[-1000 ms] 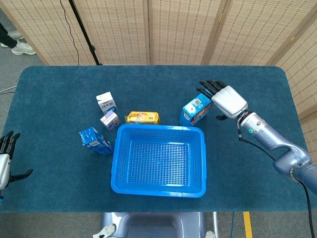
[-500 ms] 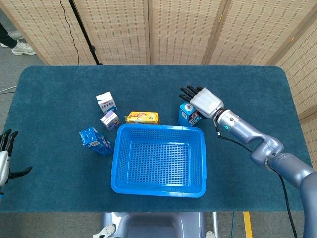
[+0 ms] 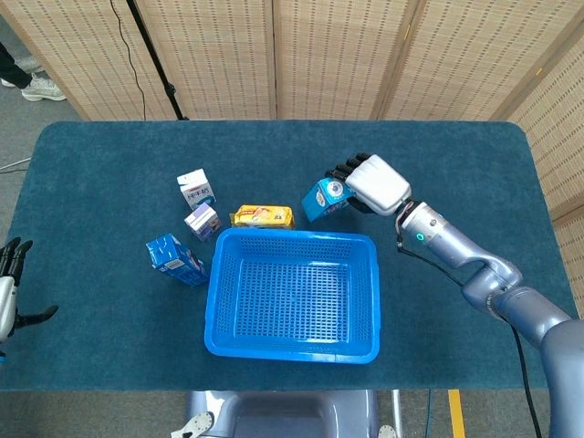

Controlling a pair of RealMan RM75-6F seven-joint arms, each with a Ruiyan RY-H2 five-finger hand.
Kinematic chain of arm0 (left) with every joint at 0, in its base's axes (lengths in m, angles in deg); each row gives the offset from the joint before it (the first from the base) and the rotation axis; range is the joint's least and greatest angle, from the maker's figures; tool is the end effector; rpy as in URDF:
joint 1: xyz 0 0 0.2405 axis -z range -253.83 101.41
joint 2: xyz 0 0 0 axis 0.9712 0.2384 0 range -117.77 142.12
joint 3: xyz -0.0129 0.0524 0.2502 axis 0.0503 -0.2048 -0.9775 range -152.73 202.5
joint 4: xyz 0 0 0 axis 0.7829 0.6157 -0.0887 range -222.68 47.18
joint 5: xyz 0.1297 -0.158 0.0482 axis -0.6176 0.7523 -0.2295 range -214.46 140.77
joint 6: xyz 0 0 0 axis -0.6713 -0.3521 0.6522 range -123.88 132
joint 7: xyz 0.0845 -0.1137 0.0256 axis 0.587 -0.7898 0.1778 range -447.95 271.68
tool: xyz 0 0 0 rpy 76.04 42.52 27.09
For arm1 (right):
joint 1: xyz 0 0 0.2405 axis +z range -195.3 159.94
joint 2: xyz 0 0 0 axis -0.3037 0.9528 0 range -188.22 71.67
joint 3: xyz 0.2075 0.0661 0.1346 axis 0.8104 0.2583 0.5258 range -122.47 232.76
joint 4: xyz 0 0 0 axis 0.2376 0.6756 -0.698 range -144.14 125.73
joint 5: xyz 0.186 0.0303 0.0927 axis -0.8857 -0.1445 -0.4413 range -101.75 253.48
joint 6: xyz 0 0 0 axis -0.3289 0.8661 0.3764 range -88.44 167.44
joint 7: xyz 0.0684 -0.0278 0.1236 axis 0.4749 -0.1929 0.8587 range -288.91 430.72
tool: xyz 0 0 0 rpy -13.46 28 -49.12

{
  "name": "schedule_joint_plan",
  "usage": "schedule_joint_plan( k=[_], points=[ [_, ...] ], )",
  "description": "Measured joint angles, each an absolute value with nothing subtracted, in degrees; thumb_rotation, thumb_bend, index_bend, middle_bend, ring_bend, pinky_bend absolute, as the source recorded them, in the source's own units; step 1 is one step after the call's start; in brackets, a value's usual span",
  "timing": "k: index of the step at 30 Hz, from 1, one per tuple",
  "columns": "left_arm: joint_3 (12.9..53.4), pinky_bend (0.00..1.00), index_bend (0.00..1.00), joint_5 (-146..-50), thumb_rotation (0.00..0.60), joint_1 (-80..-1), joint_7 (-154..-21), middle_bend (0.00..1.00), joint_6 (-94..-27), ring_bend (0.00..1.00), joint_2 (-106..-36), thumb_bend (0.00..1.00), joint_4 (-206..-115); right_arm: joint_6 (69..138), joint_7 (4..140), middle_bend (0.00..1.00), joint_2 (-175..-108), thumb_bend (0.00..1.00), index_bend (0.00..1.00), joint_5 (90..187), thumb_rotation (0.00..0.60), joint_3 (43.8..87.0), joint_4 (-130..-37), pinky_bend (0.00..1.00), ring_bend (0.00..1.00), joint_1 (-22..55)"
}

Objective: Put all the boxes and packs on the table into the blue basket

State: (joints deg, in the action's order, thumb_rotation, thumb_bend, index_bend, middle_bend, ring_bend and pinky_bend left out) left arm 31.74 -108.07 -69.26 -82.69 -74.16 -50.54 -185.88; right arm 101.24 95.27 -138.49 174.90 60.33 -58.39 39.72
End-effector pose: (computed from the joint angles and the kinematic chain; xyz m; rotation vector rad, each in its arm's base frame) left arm -0.3188 0.2015 0.1623 -1.2392 -1.0351 -0.7804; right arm -0.1216 -0.4593 0.1041 2.0639 -0.3294 1.1421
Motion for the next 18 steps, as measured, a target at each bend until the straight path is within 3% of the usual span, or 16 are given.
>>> schedule_joint_plan(
  k=[12,18],
  points=[
    [30.5,0.0,0.0,-111.4,0.6,-70.0,-83.8,0.0,-76.1,0.0,-50.1,0.08,-186.7,122.0,92.6,0.62,-122.4,0.84,0.64,178.3,0.6,61.7,-80.4,0.48,0.5,32.2],
    [30.2,0.0,0.0,-112.2,0.6,-70.4,-84.0,0.0,-76.8,0.0,-50.1,0.08,-186.9,126.3,90.5,0.62,-119.8,0.84,0.64,185.7,0.6,60.9,-86.6,0.48,0.5,31.0]
  ],
)
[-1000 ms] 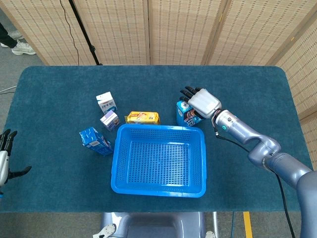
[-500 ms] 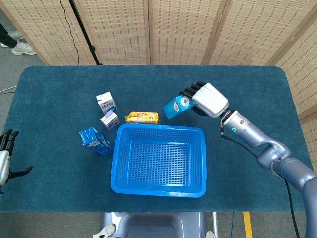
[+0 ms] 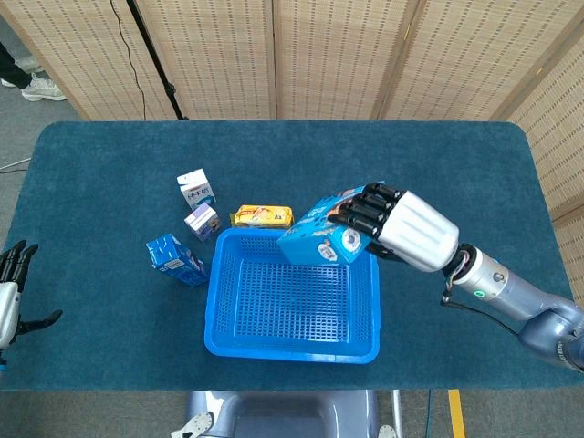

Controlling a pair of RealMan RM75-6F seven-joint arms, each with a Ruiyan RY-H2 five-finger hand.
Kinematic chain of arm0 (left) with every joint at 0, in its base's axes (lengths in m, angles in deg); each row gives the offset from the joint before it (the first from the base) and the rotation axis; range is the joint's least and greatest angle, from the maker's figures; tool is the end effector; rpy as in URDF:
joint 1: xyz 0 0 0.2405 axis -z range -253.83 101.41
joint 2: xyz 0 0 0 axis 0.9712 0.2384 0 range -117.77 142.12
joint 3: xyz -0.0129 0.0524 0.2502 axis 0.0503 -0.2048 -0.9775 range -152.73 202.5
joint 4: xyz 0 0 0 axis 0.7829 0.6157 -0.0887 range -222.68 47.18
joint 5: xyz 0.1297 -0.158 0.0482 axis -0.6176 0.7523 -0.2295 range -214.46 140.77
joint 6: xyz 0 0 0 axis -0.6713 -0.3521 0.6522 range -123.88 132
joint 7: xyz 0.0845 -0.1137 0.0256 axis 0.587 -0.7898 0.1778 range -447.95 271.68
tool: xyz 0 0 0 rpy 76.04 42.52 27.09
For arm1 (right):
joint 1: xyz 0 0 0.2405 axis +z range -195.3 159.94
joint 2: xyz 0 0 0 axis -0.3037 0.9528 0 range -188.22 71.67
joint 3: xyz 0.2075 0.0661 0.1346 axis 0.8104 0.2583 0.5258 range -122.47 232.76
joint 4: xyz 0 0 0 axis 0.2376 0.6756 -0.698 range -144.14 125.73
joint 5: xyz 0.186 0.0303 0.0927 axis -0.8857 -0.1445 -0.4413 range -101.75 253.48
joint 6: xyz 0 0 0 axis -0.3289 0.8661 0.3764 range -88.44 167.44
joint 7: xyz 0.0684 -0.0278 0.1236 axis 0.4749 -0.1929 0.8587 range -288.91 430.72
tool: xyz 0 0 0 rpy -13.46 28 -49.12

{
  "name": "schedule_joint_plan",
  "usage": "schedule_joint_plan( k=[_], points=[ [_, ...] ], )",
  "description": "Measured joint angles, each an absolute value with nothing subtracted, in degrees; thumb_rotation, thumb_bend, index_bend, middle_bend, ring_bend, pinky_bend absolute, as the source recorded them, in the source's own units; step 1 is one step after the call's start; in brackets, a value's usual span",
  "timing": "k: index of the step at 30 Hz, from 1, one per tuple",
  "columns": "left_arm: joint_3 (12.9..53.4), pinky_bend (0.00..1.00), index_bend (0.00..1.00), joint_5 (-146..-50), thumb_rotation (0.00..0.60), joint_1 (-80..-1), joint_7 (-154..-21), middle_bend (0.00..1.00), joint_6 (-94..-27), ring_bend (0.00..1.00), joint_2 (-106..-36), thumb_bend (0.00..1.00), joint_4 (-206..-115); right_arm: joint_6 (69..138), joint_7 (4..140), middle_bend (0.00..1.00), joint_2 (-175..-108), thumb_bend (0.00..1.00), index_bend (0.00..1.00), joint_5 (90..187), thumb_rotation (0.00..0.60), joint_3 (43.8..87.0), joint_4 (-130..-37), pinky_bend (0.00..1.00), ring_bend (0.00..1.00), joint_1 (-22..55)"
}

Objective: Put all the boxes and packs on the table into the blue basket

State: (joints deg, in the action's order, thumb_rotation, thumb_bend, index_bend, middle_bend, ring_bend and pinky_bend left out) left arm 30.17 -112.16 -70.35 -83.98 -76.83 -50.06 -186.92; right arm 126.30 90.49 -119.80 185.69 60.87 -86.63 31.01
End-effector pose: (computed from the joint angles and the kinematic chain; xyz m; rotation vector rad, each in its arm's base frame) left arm -0.3106 0.1913 0.1627 -1.2666 -1.0162 -0.8271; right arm -0.0963 -0.3473 0.1790 2.0845 -0.0768 1.5900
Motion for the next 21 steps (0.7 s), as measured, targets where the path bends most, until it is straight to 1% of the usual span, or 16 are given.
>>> schedule_joint_plan(
  k=[3,7,10,15,21],
  points=[
    [30.4,0.0,0.0,-112.2,0.6,-70.5,-84.1,0.0,-77.3,0.0,-50.2,0.08,-186.8,126.6,89.1,0.62,-120.2,0.84,0.64,189.8,0.6,59.7,-88.3,0.48,0.49,31.3],
    [30.2,0.0,0.0,-112.2,0.6,-70.5,-84.4,0.0,-77.2,0.0,-50.2,0.08,-186.6,126.3,85.8,0.62,-121.9,0.85,0.64,193.8,0.6,58.8,-88.2,0.48,0.49,32.2],
    [30.2,0.0,0.0,-112.1,0.6,-70.4,-84.8,0.0,-76.9,0.0,-50.1,0.08,-186.5,124.7,82.7,0.62,-124.2,0.86,0.64,196.5,0.6,57.9,-85.7,0.48,0.49,33.4],
    [30.4,0.0,0.0,-111.4,0.6,-70.2,-85.0,0.0,-76.1,0.0,-50.0,0.08,-186.3,122.6,82.0,0.61,-127.4,0.9,0.64,198.5,0.6,55.3,-80.8,0.48,0.48,34.3],
    [30.3,0.0,0.0,-111.2,0.6,-69.8,-84.5,0.0,-75.5,0.0,-50.1,0.08,-186.3,121.4,80.2,0.61,-128.4,0.93,0.63,200.1,0.6,53.0,-77.6,0.48,0.47,34.6]
  ],
)
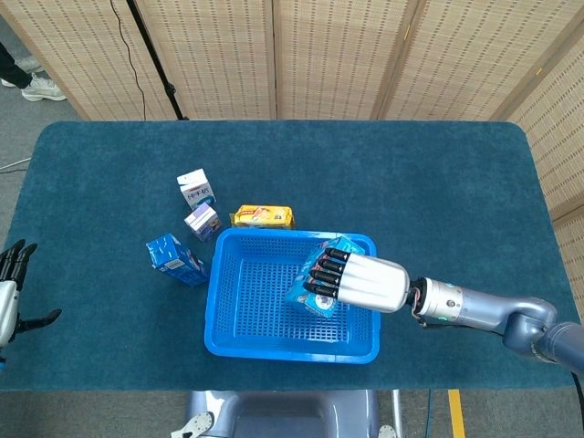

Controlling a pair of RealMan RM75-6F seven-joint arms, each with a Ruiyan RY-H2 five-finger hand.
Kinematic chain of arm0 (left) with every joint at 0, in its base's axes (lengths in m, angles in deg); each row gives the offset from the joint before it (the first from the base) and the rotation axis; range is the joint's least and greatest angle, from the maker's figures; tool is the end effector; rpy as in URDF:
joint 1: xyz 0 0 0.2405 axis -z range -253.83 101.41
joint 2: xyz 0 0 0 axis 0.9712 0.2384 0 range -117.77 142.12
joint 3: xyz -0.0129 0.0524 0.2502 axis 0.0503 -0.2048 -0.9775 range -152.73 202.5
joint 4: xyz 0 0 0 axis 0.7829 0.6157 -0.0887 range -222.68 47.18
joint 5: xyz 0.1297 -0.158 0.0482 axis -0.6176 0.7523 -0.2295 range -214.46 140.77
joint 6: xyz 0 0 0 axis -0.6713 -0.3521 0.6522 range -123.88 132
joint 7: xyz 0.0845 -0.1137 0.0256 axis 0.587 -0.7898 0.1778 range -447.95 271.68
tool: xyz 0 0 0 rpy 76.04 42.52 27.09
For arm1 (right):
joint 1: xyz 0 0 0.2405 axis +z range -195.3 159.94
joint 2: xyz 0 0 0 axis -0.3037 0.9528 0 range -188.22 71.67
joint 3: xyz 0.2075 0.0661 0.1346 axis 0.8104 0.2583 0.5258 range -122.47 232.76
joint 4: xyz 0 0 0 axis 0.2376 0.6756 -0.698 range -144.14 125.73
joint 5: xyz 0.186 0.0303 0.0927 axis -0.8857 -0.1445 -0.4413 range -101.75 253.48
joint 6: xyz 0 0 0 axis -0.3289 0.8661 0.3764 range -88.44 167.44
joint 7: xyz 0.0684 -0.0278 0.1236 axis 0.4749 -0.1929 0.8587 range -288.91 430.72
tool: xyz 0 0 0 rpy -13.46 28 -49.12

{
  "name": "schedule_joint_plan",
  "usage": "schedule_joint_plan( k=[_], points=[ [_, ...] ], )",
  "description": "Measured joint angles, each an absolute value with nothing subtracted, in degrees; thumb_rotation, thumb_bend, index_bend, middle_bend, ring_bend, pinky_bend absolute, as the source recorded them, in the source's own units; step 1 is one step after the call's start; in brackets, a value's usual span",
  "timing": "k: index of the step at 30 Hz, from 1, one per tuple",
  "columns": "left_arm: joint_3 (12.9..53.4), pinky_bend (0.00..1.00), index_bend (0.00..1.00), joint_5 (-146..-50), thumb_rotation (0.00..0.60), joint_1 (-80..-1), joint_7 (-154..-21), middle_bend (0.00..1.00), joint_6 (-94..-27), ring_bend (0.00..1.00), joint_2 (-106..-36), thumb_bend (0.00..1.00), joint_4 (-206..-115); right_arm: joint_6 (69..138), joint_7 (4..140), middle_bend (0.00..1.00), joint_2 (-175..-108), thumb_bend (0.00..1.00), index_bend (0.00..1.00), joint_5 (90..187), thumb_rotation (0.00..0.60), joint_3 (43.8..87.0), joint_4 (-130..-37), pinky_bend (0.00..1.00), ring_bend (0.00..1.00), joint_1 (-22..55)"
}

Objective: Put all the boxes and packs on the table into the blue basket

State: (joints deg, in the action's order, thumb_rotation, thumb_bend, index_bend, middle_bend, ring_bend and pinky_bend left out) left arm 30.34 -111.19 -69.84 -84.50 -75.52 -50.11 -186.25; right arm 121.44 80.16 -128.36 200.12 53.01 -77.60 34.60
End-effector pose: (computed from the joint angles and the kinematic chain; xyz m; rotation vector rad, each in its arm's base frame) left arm -0.3142 0.1944 0.1617 -1.2664 -1.0325 -0.8153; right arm -0.1187 -0.3312 0.0982 2.4231 0.2543 1.2952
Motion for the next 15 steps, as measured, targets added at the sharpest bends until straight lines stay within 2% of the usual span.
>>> schedule_joint_plan(
  k=[3,5,6,7,8,10,11,12,15],
  points=[
    [30.3,0.0,0.0,-110.9,0.6,-69.7,-84.0,0.0,-75.4,0.0,-50.3,0.08,-186.3,121.1,79.6,0.61,-127.9,0.93,0.62,200.6,0.6,51.8,-77.0,0.48,0.47,34.5],
    [30.3,0.0,0.0,-110.8,0.6,-69.6,-83.7,0.0,-75.2,0.0,-50.4,0.08,-186.3,121.1,78.9,0.59,-127.6,0.88,0.58,200.9,0.6,51.3,-76.5,0.48,0.45,34.4],
    [30.3,0.0,0.0,-110.8,0.6,-69.6,-83.5,0.0,-75.1,0.0,-50.4,0.08,-186.3,121.2,78.6,0.57,-127.5,0.79,0.55,201.1,0.6,51.2,-76.2,0.48,0.43,34.3],
    [30.2,0.0,0.0,-110.8,0.6,-69.5,-83.5,0.0,-75.1,0.0,-50.4,0.08,-186.4,121.4,78.3,0.53,-127.5,0.62,0.52,201.1,0.6,51.0,-75.9,0.46,0.38,34.2],
    [30.2,0.0,0.0,-110.9,0.6,-69.5,-83.5,0.0,-75.0,0.0,-50.4,0.08,-186.4,121.5,78.1,0.48,-127.5,0.4,0.47,201.1,0.6,50.9,-75.5,0.43,0.33,34.0],
    [30.1,0.0,0.0,-111.1,0.6,-69.5,-83.6,0.0,-75.1,0.0,-50.4,0.08,-186.5,121.5,77.5,0.4,-127.6,0.1,0.4,200.7,0.6,50.7,-75.1,0.37,0.27,33.6],
    [30.1,0.0,0.0,-111.2,0.6,-69.5,-83.6,0.0,-75.1,0.0,-50.4,0.08,-186.5,121.7,77.2,0.36,-127.8,0.03,0.38,200.4,0.6,50.8,-75.0,0.35,0.23,33.4],
    [30.0,0.0,0.0,-111.4,0.6,-69.5,-83.5,0.0,-75.2,0.0,-50.4,0.08,-186.5,122.2,76.9,0.33,-128.1,0.0,0.35,200.1,0.6,51.0,-74.9,0.32,0.21,33.1],
    [29.9,0.0,0.0,-111.7,0.6,-69.6,-83.5,0.0,-75.4,0.0,-50.5,0.08,-186.5,124.5,76.7,0.2,-129.1,0.0,0.25,198.7,0.6,51.6,-74.6,0.24,0.08,31.9]
  ],
)
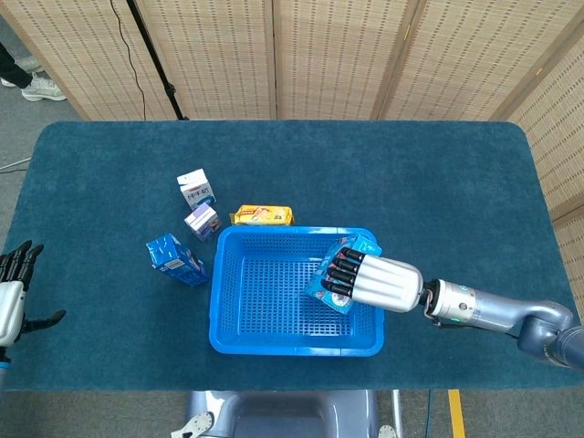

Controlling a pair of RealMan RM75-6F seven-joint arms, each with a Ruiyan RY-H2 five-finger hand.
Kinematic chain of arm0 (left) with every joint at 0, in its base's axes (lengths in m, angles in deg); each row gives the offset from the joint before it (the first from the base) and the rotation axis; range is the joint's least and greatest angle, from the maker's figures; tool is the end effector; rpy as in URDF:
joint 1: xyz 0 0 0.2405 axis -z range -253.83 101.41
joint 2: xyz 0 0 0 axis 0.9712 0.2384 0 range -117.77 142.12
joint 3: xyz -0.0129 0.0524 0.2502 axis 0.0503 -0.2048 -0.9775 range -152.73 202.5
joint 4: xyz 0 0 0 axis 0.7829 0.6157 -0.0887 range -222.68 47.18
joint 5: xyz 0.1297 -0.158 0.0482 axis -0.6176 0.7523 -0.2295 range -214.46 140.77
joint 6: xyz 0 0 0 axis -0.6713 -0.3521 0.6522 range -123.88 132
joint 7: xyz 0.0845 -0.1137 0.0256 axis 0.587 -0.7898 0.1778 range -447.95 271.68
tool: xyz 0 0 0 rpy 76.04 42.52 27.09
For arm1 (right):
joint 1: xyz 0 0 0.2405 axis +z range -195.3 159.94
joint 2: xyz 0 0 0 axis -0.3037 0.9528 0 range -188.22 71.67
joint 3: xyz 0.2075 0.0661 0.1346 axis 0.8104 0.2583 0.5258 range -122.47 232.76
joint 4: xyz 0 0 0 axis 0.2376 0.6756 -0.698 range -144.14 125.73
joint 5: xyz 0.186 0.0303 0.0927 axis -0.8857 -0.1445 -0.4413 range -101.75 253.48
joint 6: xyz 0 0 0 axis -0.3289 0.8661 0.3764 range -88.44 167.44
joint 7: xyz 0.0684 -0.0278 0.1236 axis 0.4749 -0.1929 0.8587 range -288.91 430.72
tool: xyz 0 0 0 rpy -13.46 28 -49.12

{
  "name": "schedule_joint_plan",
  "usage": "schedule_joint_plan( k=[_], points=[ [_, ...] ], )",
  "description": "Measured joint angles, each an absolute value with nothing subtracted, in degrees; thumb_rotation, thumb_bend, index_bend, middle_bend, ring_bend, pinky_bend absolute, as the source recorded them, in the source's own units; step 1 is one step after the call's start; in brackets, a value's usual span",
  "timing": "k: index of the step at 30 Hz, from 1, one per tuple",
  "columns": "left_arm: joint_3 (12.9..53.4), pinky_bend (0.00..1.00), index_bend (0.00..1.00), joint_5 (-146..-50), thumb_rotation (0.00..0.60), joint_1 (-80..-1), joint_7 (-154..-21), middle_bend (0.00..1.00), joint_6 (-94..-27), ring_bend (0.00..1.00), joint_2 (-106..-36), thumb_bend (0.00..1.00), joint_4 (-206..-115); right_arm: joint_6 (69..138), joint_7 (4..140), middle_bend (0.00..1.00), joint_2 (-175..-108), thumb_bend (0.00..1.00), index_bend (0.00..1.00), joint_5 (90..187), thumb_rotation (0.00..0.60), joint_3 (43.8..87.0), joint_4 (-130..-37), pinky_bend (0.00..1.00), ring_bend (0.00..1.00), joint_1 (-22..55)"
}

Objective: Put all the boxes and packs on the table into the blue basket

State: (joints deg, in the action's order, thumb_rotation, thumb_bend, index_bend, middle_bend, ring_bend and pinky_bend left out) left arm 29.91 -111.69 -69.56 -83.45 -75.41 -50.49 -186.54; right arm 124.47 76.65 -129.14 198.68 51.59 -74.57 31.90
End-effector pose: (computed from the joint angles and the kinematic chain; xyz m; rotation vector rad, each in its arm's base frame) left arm -0.3113 0.1943 0.1572 -1.2878 -1.0286 -0.8103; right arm -0.1412 -0.3290 0.1033 2.3605 0.2828 1.2542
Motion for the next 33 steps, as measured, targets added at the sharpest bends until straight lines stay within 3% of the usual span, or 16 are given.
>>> schedule_joint_plan(
  k=[2,9,20,27,33],
  points=[
    [29.8,0.0,0.0,-112.0,0.6,-69.6,-83.4,0.0,-75.6,0.0,-50.5,0.08,-186.6,125.8,76.4,0.13,-129.7,0.0,0.23,197.5,0.6,52.0,-75.0,0.21,0.01,31.0],
    [29.7,0.0,0.0,-112.4,0.6,-69.9,-84.0,0.0,-76.1,0.0,-50.3,0.08,-186.7,126.1,74.6,0.02,-129.1,0.0,0.17,196.8,0.6,52.1,-79.5,0.18,0.0,29.9],
    [29.8,0.0,0.0,-112.8,0.6,-69.8,-86.0,0.0,-75.7,0.0,-49.8,0.08,-186.5,129.6,72.2,0.01,-124.4,0.0,0.16,194.2,0.6,54.6,-83.5,0.17,0.0,27.8],
    [30.8,0.0,0.0,-113.9,0.6,-68.2,-88.2,0.0,-74.6,0.0,-48.9,0.08,-186.9,132.8,74.1,0.0,-119.1,0.0,0.14,185.9,0.6,56.8,-83.5,0.17,0.0,22.5],
    [31.7,0.0,0.0,-114.5,0.6,-66.0,-88.3,0.0,-72.6,0.0,-48.0,0.08,-188.2,134.2,78.9,0.0,-118.5,0.0,0.1,178.3,0.6,57.1,-81.5,0.16,0.0,15.9]
  ],
)
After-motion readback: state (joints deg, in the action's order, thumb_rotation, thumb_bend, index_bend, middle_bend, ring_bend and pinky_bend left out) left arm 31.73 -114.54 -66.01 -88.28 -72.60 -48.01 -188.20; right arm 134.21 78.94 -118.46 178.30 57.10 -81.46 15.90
